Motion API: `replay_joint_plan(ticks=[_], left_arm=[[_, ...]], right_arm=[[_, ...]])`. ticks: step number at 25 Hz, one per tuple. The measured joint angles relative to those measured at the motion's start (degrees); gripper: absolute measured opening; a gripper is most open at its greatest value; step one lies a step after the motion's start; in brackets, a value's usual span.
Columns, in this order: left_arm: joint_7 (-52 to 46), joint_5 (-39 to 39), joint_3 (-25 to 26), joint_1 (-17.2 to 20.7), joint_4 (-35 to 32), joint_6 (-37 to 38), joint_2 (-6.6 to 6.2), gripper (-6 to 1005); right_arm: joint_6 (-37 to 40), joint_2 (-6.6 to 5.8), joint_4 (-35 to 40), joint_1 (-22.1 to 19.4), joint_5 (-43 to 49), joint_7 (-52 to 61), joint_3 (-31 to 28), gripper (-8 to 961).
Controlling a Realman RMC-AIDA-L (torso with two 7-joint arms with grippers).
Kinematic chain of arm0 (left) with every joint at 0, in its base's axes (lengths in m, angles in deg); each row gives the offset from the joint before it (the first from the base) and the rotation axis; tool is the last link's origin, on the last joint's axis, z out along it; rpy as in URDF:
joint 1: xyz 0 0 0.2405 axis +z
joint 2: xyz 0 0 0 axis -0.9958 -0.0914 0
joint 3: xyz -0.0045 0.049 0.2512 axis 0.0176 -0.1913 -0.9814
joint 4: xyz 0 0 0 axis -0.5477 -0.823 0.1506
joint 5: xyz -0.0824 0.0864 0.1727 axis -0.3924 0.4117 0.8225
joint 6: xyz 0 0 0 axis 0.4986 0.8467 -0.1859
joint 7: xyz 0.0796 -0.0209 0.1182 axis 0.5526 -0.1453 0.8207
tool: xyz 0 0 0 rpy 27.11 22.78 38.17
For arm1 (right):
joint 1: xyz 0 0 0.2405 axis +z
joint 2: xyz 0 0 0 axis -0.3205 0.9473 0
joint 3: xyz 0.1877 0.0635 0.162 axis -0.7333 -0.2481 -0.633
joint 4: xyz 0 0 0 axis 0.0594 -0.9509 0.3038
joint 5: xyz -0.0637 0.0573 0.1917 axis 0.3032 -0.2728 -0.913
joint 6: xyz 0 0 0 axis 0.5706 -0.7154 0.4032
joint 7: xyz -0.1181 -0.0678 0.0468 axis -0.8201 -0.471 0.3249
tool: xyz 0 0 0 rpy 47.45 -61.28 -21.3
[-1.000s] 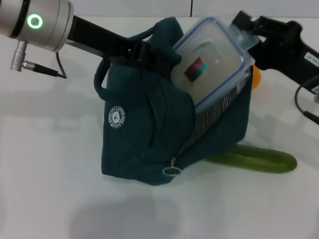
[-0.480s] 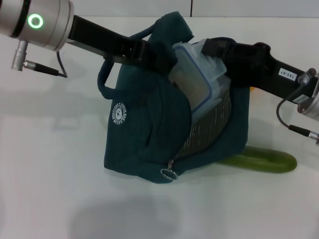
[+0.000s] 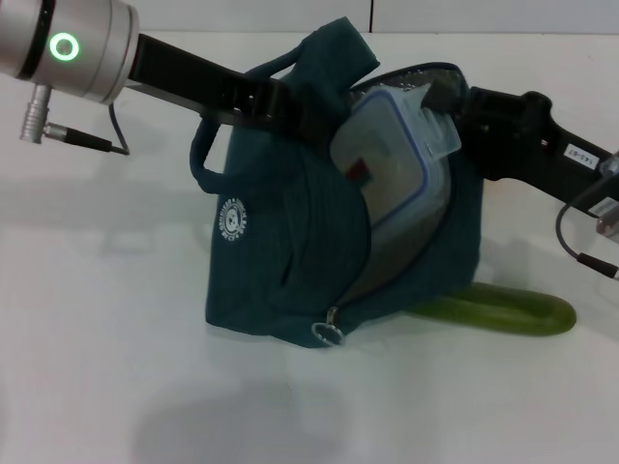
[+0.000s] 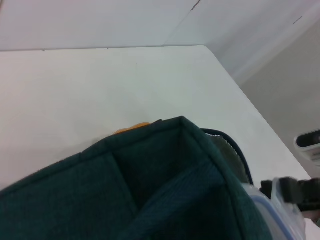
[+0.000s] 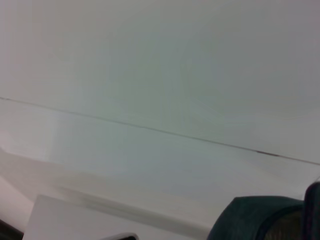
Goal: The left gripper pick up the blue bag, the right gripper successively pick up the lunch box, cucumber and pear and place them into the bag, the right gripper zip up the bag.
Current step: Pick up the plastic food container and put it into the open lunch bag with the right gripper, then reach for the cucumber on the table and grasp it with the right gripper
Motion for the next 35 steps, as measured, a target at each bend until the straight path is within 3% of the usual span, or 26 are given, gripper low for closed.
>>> replay_joint_plan(ticks=[4, 14, 22, 28, 33, 35], left_arm=[[0.1, -0.1, 0.0, 0.1, 0.0, 0.0, -0.03, 55], [0.3, -0.1, 0.0, 0.2, -0.1, 0.0, -0.06, 55], [0.4, -0.1, 0.0, 1.0, -0.4, 0.1, -0.06, 55], [0.5, -0.7, 0.0, 1.8, -0.5, 0.1, -0.22, 55], [1.3, -2.5, 0.9, 3.1, -0.5, 0.1, -0.54, 55], [1.8, -2.5, 1.9, 3.4, -0.5, 0.1, -0.41, 55]], right_arm=[[0.2, -0.01, 0.6, -1.0, -0.7, 0.0, -0.1, 111], [1.4, -0.18, 1.0, -1.9, -3.8, 0.0, -0.2, 325], [6.5, -1.81, 1.1, -4.6, -4.2, -3.9, -4.0, 659], [8.8, -4.93, 1.3, -8.4, -4.2, -18.1, -4.8, 721], [9.7, -9.21, 2.1, -10.3, -2.2, -34.2, -4.6, 773], [10.1, -11.54, 3.6, -10.3, 1.7, -39.0, -4.6, 794]])
